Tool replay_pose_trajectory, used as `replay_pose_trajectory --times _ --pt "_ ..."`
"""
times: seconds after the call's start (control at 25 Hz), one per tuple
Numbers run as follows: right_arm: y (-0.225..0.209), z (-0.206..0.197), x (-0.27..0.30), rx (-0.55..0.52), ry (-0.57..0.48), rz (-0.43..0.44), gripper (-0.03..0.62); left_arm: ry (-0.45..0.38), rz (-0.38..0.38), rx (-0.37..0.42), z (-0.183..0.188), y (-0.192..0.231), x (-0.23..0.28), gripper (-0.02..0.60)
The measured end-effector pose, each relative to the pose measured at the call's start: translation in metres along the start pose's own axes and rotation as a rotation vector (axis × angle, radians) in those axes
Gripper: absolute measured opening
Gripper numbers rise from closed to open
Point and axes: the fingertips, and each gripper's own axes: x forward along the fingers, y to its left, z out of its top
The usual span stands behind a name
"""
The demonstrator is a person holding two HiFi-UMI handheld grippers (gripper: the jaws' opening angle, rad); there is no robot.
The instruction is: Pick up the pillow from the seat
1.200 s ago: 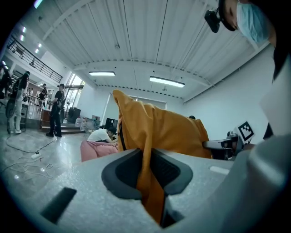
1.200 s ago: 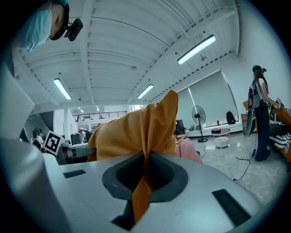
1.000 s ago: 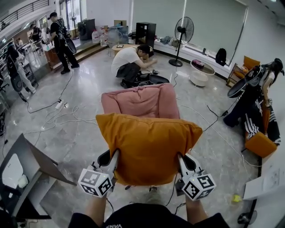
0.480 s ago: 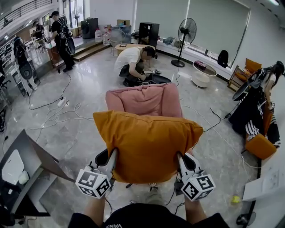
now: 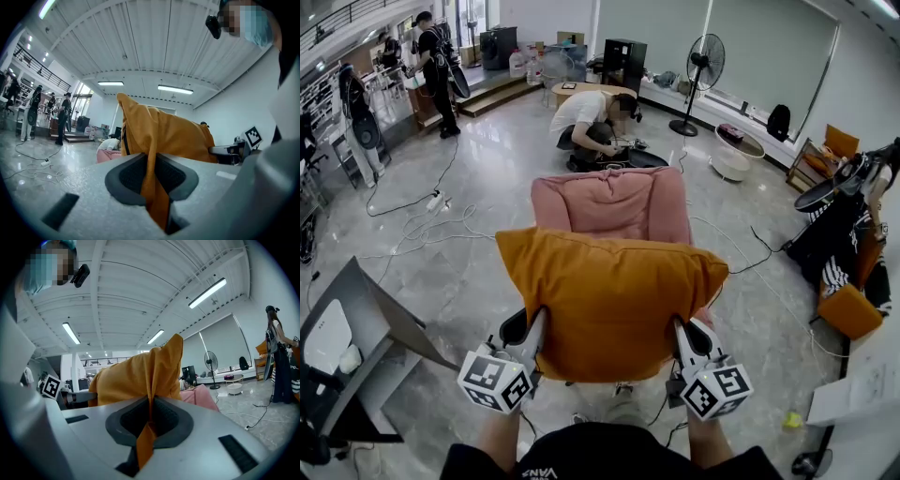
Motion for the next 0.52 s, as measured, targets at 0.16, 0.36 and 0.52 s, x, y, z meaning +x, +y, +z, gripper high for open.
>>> replay_pose_trajectory --times 0.16,0.36,0.52 --pt "0.0032 -0.0030 -0.0005 0.005 0.002 -0.003 0.020 0.001 0.002 -0.003 -0.0025 0.0021 -0.0035 0.067" --pt "0.0020 -0.0034 -0.0015 0.000 0.005 -0.002 0.020 0.001 -0.003 -0.008 -0.0041 0.0007 -0.0025 0.067" --pt "0.0056 -0.0024 -0.0022 0.001 0.007 -0.002 0.020 0.005 -0.004 -0.011 -0.0038 0.0017 -0.0057 0.067"
